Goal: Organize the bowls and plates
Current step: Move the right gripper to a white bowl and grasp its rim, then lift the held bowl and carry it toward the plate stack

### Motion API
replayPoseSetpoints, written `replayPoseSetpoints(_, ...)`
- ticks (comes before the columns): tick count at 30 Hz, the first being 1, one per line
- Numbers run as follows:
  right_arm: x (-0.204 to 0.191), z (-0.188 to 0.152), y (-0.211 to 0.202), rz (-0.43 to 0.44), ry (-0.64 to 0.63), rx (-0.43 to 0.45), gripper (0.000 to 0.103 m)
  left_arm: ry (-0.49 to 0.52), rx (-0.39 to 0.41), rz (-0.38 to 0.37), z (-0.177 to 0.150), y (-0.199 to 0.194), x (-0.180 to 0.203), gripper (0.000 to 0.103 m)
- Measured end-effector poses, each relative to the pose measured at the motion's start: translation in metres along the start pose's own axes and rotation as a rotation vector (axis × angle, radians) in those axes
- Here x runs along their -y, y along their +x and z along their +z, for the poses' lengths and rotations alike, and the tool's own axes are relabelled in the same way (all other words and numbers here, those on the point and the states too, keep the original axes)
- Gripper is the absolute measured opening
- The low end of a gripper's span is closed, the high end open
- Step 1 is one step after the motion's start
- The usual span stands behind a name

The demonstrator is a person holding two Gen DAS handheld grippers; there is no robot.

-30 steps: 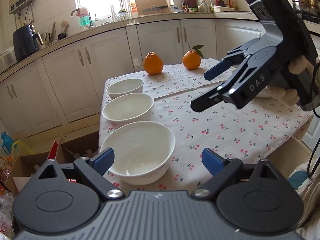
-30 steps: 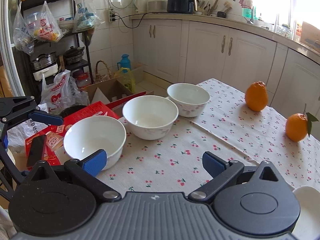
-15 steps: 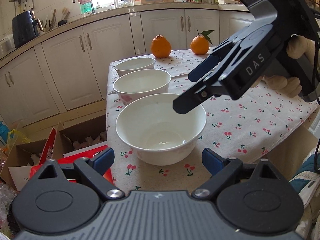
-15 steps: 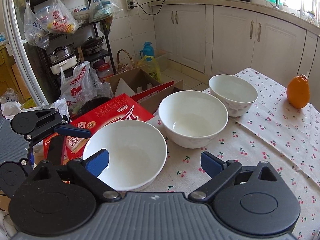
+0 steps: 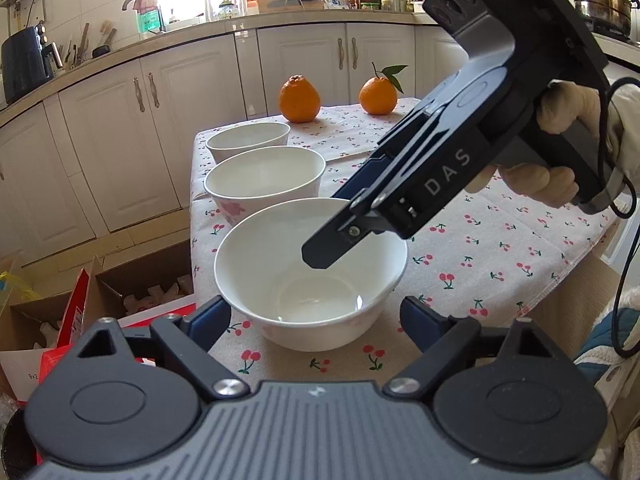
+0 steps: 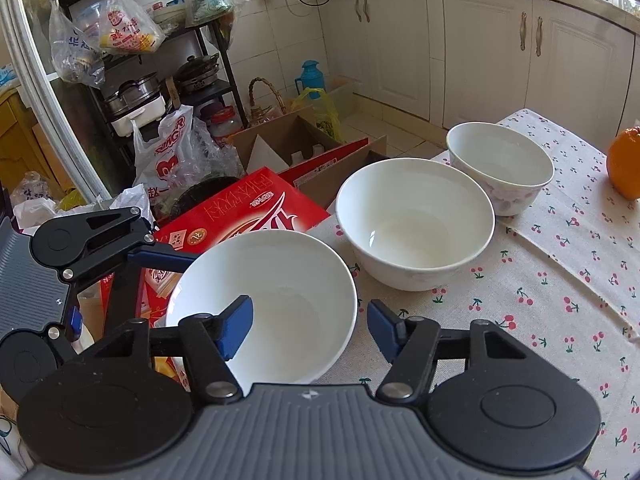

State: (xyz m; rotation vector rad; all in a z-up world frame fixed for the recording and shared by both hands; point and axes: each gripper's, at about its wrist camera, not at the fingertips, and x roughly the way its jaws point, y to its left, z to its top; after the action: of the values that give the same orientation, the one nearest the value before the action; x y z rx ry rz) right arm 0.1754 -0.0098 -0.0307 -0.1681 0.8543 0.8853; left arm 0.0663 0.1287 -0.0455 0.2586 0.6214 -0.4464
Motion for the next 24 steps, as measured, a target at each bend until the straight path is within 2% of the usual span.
replayPoseSetpoints(6,0.0033,0.0016,0.0034,0.026,0.027,-0.005,0.055,-0.003,-0.001,-0.01,0.0015,0.0023,-0.0063,0.088)
replayPoseSetpoints(11,0.0056,0.0035,0.005,0.029,0.042,-0.008,0.05,-0.01,-0.001,-0.028,0.0012,0.0023,-0.0097,0.086)
replayPoseSetpoints(24,0.0081,0.0036,0.0041,0.034,0.06,-0.011,0.048,-0.004,-0.003,-0.031,0.0029,0.0021,-0.0096,0.085)
